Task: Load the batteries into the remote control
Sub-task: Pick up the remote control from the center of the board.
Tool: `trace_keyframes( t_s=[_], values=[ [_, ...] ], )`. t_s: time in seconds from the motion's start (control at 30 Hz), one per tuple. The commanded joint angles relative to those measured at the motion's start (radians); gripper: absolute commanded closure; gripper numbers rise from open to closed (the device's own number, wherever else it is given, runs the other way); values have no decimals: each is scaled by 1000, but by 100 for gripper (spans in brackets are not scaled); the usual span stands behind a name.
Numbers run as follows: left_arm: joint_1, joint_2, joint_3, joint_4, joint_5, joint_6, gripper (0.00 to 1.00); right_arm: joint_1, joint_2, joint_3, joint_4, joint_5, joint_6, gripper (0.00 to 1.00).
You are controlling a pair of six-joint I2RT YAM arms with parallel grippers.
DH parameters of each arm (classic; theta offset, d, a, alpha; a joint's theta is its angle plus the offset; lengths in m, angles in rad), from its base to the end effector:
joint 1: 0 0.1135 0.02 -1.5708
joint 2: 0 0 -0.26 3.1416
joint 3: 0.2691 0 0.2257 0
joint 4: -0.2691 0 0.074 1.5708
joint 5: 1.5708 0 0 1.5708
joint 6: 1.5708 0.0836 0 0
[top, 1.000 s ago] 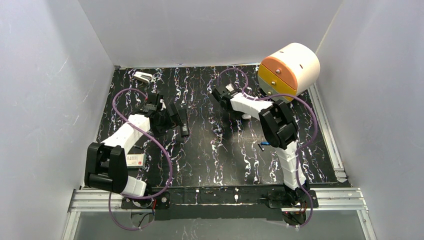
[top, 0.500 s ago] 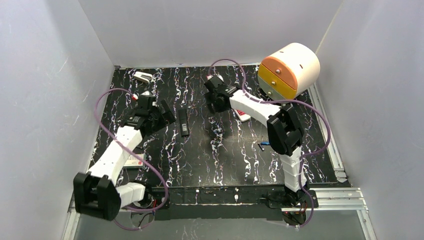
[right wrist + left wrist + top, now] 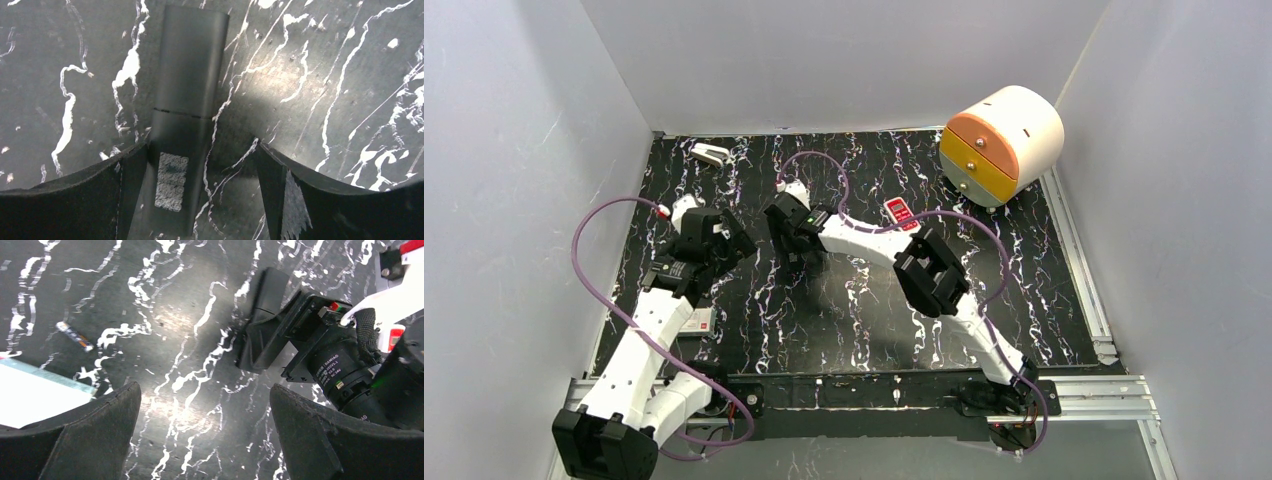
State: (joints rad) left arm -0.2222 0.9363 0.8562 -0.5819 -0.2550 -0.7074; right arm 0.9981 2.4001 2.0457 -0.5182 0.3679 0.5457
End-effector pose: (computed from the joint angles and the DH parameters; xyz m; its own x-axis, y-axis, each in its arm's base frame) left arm 0.2092 -0.0257 0.2701 -0.4682 -0.5389 -0.7003 -0.3751 0.8388 -0.3947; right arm 0.3148 0.4328 0.1534 -0.6968 -0.1870 -0.6925 -0.3478 0.9324 0.0982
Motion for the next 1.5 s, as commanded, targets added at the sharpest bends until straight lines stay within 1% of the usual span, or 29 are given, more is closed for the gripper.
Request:
trace_keyframes(
  t_s=[0.0,0.2,0.27,0.37,0.47,0.5,0.57,0.63,0.7,0.8,0.9,1.0,1.03,1.1,1.2,1.23,1.33,1.47],
  values=[
    [0,-50,-21,-81,-146,-5,2,-4,48,89,-1,93,26,15],
    [0,-60,-40,-72,-138,-29,2,21,117,168,-101,154,-23,25],
    [0,-54,-44,-70,-135,-38,2,26,122,159,-127,152,-17,27],
    [0,-45,-48,-69,-125,-45,2,25,118,145,-155,124,0,33],
    [0,-43,-57,-65,-106,-47,1,25,119,154,-188,100,16,44],
    [0,-43,-61,-57,-93,-44,2,24,120,157,-201,94,25,50],
    [0,-44,-77,-25,-40,-28,1,19,116,156,-216,78,46,59],
    [0,-39,-97,15,35,-18,2,6,92,126,-206,50,74,64],
    [0,-28,-117,53,111,-18,2,-15,55,79,-168,12,114,66],
    [0,-13,-166,168,268,-4,1,-59,-35,-20,-79,-81,188,67],
    [-5,12,-222,327,444,-6,1,-117,-139,-156,47,-229,309,67],
    [-23,54,-269,463,551,-22,2,-171,-231,-306,174,-371,439,66],
    [-31,69,-280,508,577,-33,2,-181,-257,-347,205,-398,474,66],
    [-47,116,-307,609,619,-61,1,-192,-305,-416,252,-432,537,66],
    [-69,189,-307,669,642,-72,1,-203,-367,-519,335,-486,628,66],
    [-75,213,-301,694,664,-67,1,-205,-393,-552,367,-493,655,66],
    [-91,261,-299,794,722,-90,2,-204,-439,-603,391,-485,698,66],
    [-123,308,-283,827,693,-88,2,-202,-482,-653,418,-479,741,66]
  ],
)
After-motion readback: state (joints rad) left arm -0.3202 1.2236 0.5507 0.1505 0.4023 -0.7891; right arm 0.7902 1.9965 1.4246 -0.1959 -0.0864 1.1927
